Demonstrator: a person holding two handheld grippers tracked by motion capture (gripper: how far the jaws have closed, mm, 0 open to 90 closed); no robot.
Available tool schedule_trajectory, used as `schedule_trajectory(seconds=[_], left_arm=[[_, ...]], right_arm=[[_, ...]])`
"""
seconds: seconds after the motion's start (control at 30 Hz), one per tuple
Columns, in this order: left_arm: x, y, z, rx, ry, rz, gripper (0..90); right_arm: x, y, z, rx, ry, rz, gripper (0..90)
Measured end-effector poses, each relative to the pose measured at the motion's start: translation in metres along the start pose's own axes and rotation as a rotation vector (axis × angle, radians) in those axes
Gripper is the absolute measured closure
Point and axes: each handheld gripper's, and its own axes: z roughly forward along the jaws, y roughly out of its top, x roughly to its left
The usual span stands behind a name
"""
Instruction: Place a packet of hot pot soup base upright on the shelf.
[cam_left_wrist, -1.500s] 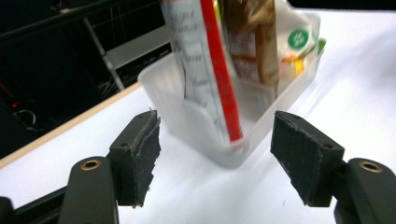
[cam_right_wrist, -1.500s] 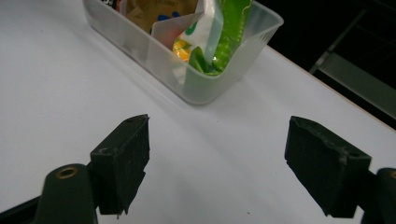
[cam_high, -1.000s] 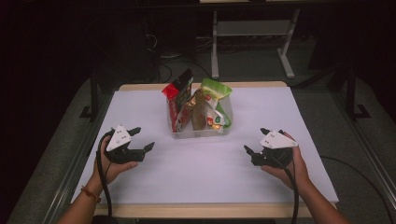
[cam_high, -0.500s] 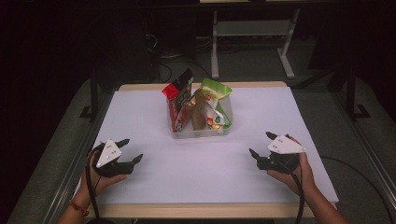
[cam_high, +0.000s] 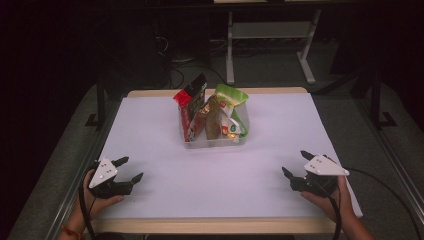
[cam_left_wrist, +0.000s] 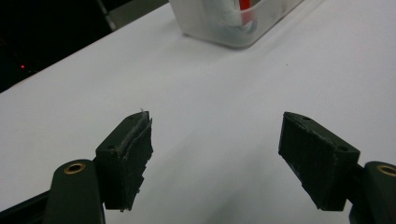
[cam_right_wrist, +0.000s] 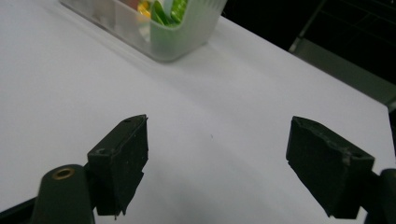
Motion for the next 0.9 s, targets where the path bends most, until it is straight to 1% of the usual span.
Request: schedule_trajectory(seconds=[0.03, 0.13, 0.2, 0.3, 0.37, 0.4, 0.47, 0.53, 0.57, 0.63, 0.7, 0.9], left_arm=[[0.001, -0.001, -0.001, 0.001, -0.002, -0.002, 25.0], [0.004, -0.004, -0.003, -0.019, -0.015, -0.033, 24.6], [0.006, -0.007, -0.005, -0.018, -0.008, -0.041, 23.7], [0.010, -0.012, -0.008, -0.029, -0.016, -0.067, 23.6], [0.011, -0.013, -0.010, -0.036, 0.002, -0.080, 22.6], [0.012, -0.014, -0.012, -0.050, 0.003, -0.095, 22.5], [0.013, -0.015, -0.015, -0.073, -0.005, -0.114, 21.5], [0.014, -0.017, -0.017, -0.082, -0.002, -0.129, 20.6], [0.015, -0.019, -0.017, -0.089, -0.007, -0.146, 20.1], [0.016, -0.021, -0.015, -0.094, -0.002, -0.166, 19.9], [0.017, -0.024, -0.014, -0.094, -0.007, -0.191, 19.2], [0.015, -0.026, -0.007, -0.081, -0.005, -0.192, 18.6]], right_arm=[[-0.001, -0.004, -0.003, 0.003, -0.007, 0.003, 20.3], [-0.006, -0.013, -0.011, 0.008, -0.029, 0.023, 20.2], [-0.008, -0.019, -0.016, 0.015, -0.052, 0.029, 19.2], [-0.009, -0.028, -0.023, -0.007, -0.078, 0.052, 19.3], [-0.010, -0.032, -0.024, -0.001, -0.081, 0.070, 19.2], [-0.010, -0.033, -0.024, 0.005, -0.084, 0.068, 19.2], [-0.008, -0.034, -0.024, -0.003, -0.079, 0.073, 19.0], [-0.006, -0.034, -0.024, 0.001, -0.085, 0.058, 18.2], [-0.005, -0.034, -0.024, 0.001, -0.088, 0.052, 18.2], [-0.006, -0.035, -0.025, -0.003, -0.082, 0.065, 18.2], [-0.005, -0.037, -0.025, 0.001, -0.085, 0.065, 18.2], [-0.003, -0.037, -0.026, 0.004, -0.083, 0.059, 18.3]])
